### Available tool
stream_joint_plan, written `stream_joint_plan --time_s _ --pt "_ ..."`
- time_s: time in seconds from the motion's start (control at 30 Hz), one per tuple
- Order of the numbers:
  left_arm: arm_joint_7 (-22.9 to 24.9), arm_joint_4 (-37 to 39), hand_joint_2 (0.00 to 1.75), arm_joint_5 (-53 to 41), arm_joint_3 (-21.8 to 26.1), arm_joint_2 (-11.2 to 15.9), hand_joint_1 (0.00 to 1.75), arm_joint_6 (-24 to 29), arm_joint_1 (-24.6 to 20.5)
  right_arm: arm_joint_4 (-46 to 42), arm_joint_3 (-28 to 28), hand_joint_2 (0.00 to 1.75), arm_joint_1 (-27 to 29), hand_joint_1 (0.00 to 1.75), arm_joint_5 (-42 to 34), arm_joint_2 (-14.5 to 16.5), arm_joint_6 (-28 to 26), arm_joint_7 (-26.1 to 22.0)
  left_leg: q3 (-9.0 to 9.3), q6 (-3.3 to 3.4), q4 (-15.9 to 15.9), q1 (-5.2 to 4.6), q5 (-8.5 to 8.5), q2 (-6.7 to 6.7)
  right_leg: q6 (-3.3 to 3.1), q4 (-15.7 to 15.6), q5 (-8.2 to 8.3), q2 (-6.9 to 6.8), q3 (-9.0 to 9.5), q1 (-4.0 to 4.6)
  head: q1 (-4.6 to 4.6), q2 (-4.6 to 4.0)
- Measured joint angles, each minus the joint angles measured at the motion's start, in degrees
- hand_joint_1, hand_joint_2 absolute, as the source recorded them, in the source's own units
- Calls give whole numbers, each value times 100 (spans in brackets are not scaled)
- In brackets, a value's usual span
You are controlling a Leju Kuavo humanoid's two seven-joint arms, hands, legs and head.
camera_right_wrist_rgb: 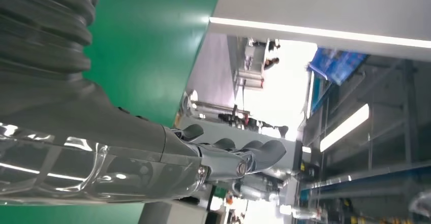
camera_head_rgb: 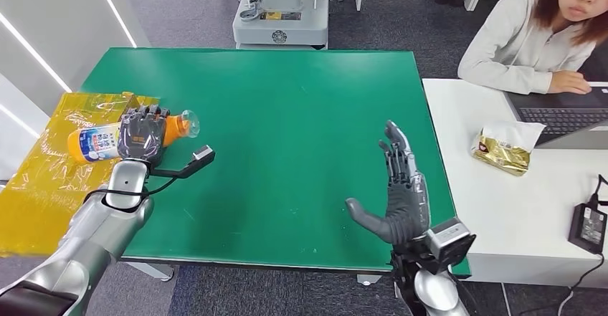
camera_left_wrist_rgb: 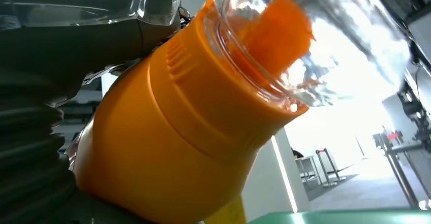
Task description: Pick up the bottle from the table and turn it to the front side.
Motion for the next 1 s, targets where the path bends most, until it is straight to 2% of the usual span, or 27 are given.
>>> stream_joint_plan --time_s 0.3,0.57,0.83,1.0 --pt "225 5 175 -2 0 270 175 -34 664 -327 -687 175 277 0 -24 -55 258 67 0 0 0 0 0 2 0 -2 0 3 -2 0 -1 0" --pt "53 -52 175 -2 -69 310 175 -273 990 -430 -912 175 432 0 149 -32 511 74 -1 0 0 0 0 0 0 -2 0 1 -3 0 0 0" --pt "-662 -79 175 -2 -549 176 175 -391 848 -549 -995 175 514 0 281 85 753 111 0 0 2 -1 1 -1 0 -4 2 -1 -3 0 0 0" --pt "-827 -44 175 -3 -839 59 175 -450 583 -566 -996 175 556 0 291 130 809 117 0 -1 2 -1 1 4 -3 -3 7 3 -3 0 -1 0"
